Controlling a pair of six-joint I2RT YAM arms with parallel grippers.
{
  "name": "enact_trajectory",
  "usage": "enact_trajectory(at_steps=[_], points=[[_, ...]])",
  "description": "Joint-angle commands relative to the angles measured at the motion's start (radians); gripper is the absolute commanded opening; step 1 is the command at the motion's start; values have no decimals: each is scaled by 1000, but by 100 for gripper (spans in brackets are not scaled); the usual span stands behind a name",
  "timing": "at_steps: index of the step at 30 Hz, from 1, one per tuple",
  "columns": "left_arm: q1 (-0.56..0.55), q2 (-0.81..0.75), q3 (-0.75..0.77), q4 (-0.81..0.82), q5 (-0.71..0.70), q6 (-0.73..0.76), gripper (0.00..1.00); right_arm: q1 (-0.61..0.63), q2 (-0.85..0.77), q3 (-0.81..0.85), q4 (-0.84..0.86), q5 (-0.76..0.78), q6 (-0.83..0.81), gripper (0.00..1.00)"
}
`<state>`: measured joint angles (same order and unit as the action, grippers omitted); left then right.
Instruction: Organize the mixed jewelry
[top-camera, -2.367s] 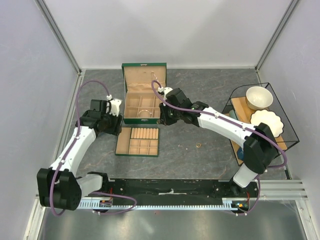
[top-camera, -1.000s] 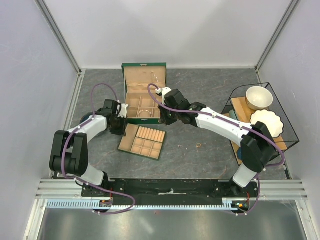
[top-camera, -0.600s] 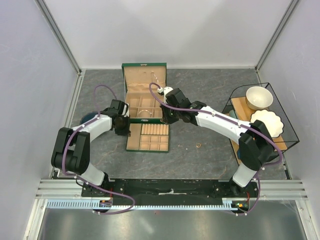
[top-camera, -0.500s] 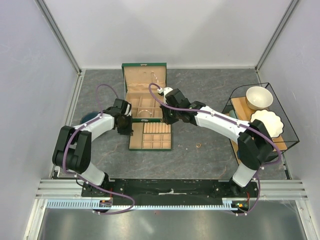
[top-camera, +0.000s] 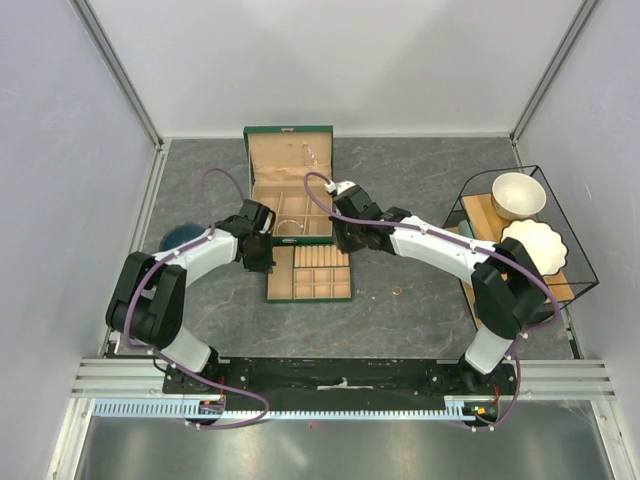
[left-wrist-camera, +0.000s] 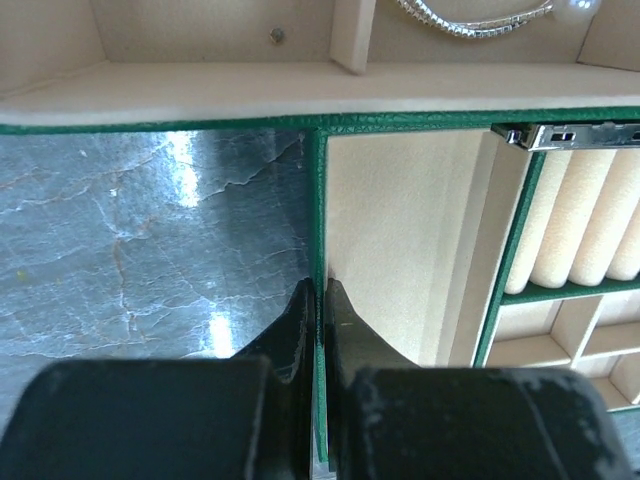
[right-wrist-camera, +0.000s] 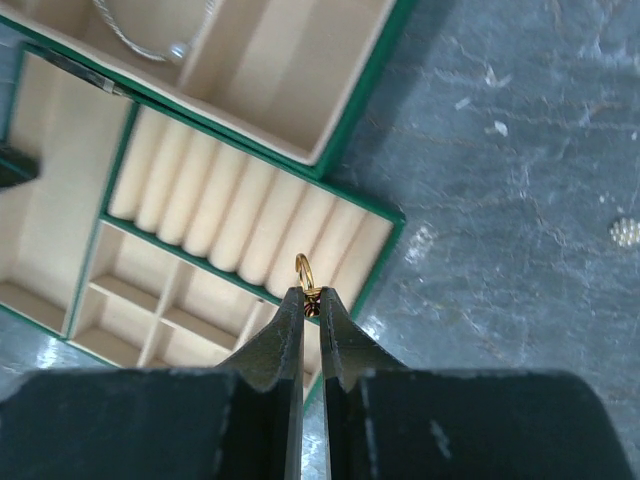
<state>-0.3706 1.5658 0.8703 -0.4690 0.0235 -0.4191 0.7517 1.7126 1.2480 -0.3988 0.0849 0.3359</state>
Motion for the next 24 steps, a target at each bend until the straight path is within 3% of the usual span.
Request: enact_trajectory(at_steps=[1,24], points=[[-22,-62,-7,49,-50,-35,1,-5,-7,-42,2,49,49,0],[-53,-95,-44,89,-77,-40,2,-3,50,-50,25,22,133,0]])
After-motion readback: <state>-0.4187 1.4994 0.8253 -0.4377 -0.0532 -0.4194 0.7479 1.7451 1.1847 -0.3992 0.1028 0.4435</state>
